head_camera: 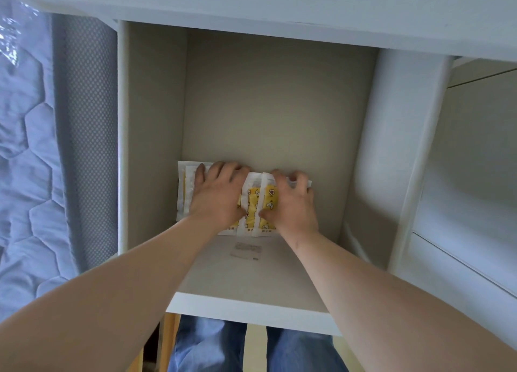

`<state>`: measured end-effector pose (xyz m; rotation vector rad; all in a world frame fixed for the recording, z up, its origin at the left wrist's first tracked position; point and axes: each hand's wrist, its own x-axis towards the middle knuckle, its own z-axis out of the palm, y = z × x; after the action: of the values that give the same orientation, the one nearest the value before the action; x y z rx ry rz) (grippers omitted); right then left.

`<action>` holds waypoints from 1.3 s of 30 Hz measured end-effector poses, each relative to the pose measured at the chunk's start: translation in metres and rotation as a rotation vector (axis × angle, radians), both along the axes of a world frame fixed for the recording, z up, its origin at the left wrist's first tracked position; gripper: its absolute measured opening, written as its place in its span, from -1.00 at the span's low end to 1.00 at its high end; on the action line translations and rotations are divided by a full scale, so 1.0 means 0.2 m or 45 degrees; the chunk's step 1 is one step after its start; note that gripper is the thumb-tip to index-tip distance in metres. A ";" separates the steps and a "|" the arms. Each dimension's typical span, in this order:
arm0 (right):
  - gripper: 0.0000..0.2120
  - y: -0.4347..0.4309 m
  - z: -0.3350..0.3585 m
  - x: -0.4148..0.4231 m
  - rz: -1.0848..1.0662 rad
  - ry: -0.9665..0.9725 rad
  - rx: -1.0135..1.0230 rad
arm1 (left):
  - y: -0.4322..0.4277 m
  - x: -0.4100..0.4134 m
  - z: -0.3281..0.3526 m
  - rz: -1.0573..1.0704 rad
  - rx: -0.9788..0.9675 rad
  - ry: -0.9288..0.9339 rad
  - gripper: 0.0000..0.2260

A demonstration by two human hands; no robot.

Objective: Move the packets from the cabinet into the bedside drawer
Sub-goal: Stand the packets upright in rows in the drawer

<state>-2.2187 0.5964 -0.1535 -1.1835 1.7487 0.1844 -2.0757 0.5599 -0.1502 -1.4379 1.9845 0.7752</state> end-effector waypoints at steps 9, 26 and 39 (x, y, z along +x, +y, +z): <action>-0.38 0.06 0.03 -0.06 0.090 -0.012 0.004 | 0.04 -0.02 0.01 -0.003 0.094 -0.067 -0.26; -0.35 0.12 0.37 -0.05 -0.045 -0.003 0.078 | 0.07 -0.02 0.39 0.320 0.094 0.067 -0.40; -0.58 0.08 1.12 0.05 -0.612 -0.031 -0.222 | -0.08 0.03 1.13 0.567 0.012 0.532 -0.56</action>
<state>-2.2078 0.6128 0.0709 -0.8460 2.0023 -0.2727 -2.0688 0.5446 0.0764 -1.8627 1.9593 1.3706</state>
